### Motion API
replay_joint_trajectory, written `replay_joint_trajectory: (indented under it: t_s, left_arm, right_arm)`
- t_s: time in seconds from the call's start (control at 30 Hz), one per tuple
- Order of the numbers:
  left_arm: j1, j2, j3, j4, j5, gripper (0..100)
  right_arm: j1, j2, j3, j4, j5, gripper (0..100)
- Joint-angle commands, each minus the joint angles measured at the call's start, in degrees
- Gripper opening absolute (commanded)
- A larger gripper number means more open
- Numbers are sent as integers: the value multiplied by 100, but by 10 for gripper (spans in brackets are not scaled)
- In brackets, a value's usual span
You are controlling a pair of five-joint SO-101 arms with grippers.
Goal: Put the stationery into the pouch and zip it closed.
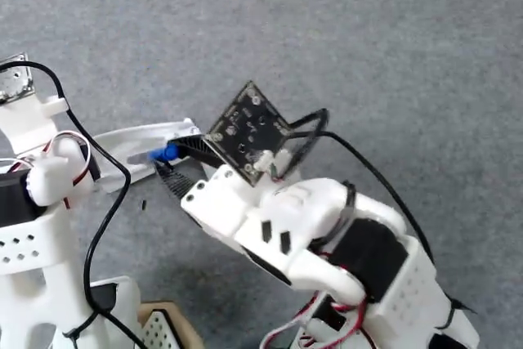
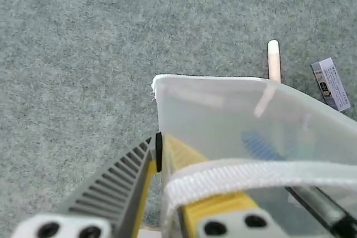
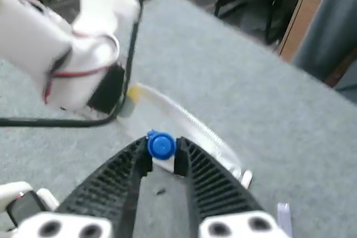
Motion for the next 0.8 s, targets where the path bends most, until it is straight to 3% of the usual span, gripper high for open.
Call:
replay_joint_trajectory:
  t_s: [0.0,0.07,0.4,0.6,0.77]
  left_arm:
    - [-66,105,-101,-158,53,27]
    - [-66,105,-101,-158,53,27]
    - [-66,70,303,-440,53,27]
    - [-84,53,303,-466,53,27]
    - [-769,53,127,-466,53,27]
  right_arm:
    - [-88,-84,92,35,35,196]
    - [-88,-84,101,26,35,237]
    - [-44,-119,101,-9,35,227]
    - [800,-110,136,-9,35,227]
    - [1380,-84,145,-9,35,227]
